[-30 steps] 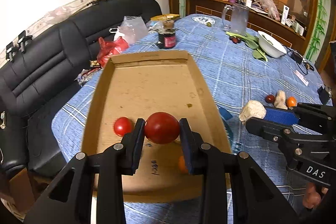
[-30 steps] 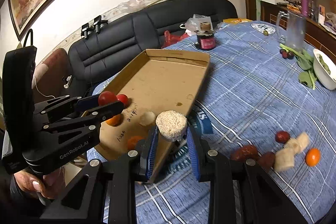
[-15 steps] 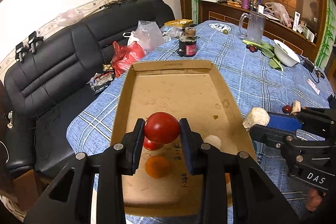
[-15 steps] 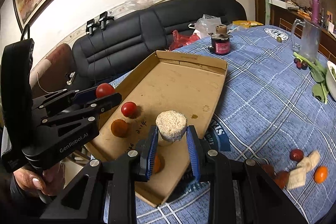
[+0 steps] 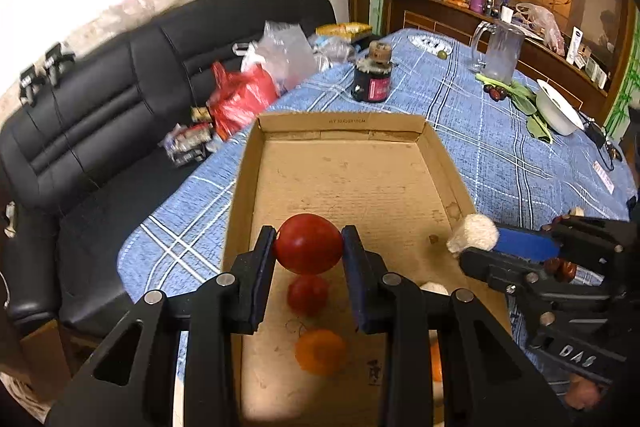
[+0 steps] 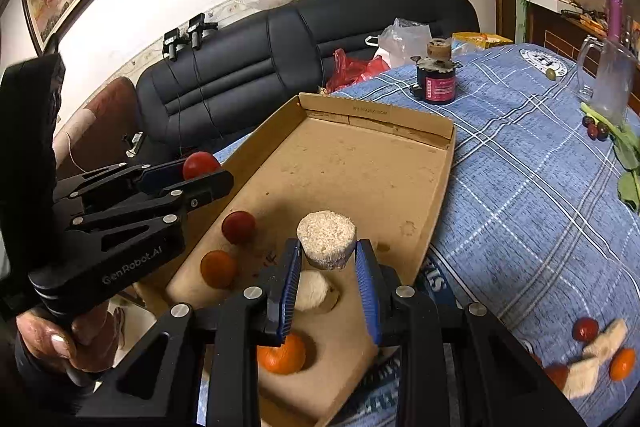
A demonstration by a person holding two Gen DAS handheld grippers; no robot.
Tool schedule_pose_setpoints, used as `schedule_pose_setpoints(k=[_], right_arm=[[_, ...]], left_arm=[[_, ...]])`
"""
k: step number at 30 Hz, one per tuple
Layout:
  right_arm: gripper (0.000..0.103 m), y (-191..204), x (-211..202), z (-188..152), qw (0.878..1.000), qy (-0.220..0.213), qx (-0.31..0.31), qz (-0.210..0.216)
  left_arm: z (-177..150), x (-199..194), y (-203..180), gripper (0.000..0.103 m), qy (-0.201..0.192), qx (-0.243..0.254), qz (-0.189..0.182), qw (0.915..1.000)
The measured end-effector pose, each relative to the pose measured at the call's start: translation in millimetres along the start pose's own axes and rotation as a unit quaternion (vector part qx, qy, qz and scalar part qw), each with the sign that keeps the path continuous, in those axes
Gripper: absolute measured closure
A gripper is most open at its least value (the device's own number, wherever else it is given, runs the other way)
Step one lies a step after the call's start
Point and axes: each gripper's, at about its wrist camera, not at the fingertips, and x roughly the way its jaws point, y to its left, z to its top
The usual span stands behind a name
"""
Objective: Organize fruits
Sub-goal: 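Carry the held tomato and rice cake over the cardboard tray with both grippers, then lower the tomato and rice cake into the tray and open both grippers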
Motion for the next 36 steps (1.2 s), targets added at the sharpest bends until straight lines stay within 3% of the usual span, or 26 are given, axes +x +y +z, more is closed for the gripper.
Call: schedule_pose_setpoints(k=[7,20,27,29,33,36], right_arm=[[0.075,-4,32,15,1.000,0.024,-0.005,-0.003],[0.075,-3,73,9,0.996,0.078,-0.026,-0.018],[0.069,-4,70,11,0.997,0.079,-0.018,-0.015],[0.059,-4,62,12,0.997,0.072,-0.014,-0.013],[0.056,-2,43,10,0.998,0.057,-0.014,-0.011],[0.056,-3,25,6,0.999,0.046,-0.010,-0.008]], left_arm=[[20,29,8,0.072,0.038,-0.008,0.007,0.9992],[14,84,0,0.072,0.132,-0.003,0.003,0.9912],[15,83,-5,0.071,0.135,0.010,0.020,0.9906],[14,77,-4,0.070,0.129,0.011,0.027,0.9912],[12,56,-1,0.069,0.101,0.005,0.035,0.9943],[9,30,0,0.057,0.064,-0.003,0.048,0.9968]])
